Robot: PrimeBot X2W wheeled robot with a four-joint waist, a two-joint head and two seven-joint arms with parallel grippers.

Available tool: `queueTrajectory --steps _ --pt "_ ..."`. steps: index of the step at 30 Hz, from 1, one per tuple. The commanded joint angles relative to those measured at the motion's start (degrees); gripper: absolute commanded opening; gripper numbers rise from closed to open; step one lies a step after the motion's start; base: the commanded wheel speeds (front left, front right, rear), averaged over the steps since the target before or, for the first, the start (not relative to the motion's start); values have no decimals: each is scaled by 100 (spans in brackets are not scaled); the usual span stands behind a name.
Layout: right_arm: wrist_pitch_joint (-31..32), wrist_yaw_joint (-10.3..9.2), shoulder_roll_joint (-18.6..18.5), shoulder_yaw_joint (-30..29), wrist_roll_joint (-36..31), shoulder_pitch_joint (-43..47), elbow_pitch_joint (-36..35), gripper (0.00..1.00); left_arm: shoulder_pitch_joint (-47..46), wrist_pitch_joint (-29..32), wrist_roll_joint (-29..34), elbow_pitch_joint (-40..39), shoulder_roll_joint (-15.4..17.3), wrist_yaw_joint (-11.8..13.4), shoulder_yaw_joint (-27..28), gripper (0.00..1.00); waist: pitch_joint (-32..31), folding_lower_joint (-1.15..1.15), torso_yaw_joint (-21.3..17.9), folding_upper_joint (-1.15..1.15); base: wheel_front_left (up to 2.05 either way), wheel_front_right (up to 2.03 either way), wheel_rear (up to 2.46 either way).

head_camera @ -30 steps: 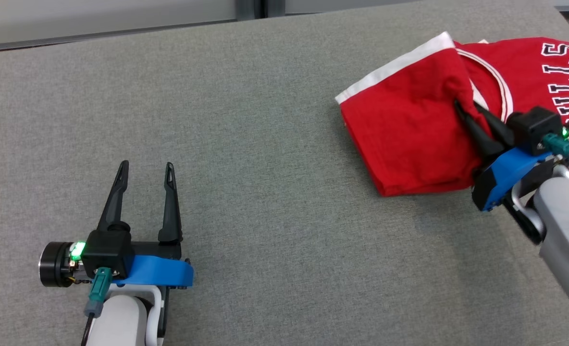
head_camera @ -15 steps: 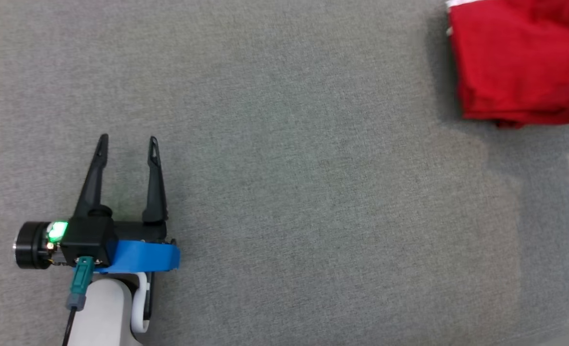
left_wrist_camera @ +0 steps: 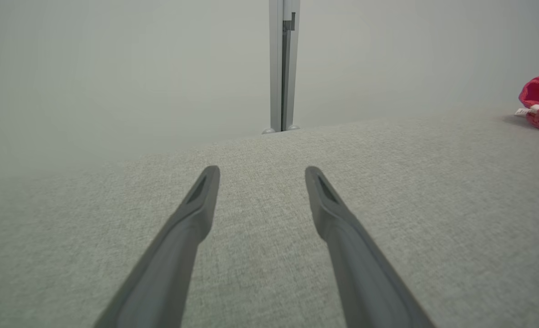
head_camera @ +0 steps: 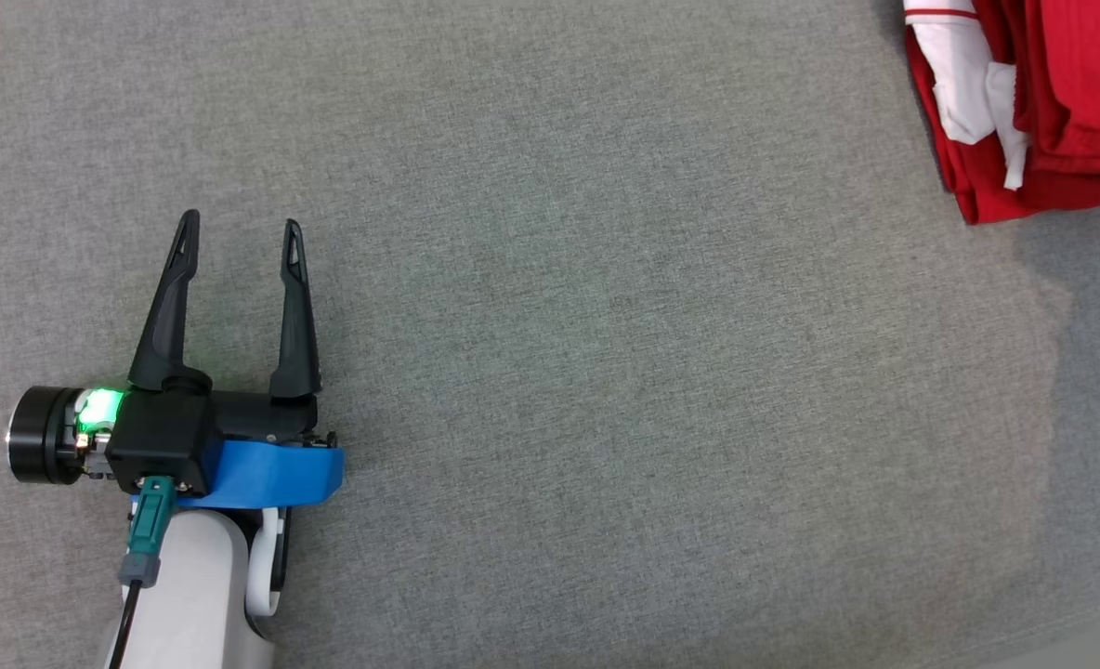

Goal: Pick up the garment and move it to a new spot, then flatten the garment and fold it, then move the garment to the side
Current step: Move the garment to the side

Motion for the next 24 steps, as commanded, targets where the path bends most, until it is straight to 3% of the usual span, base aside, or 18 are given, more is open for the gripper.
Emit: queueTrajectory --steps 1,2,3,4,5,17,24 --pt "-41 -1 46 57 61 -184 143 0 -90 -25 -2 -8 41 17 -2 100 28 0 21 -1 0 0 0" --pt "-36 -1 89 83 71 -245 257 0 -98 -24 -10 -6 51 26 -1 100 45 0 27 -1 0 0 0" --pt "-46 -1 143 105 83 -303 360 15 -103 -24 -17 -4 62 35 0 100 58 0 31 -1 0 0 0" --pt "-65 -1 203 116 99 -369 470 45 -109 -24 -22 -3 71 46 1 100 72 0 35 -1 0 0 0" --pt "-78 -1 259 126 100 -427 593 100 -112 -24 -26 -5 76 56 -6 100 83 0 40 -1 0 0 0" --pt "-657 -1 689 208 -238 -840 1451 100 47 -19 -142 44 35 139 7 100 -188 0 156 -1 0 0 0" --pt "-792 -1 951 -105 -344 -530 990 100 373 -19 -287 115 -57 185 88 100 -780 0 292 -1 0 0 0"
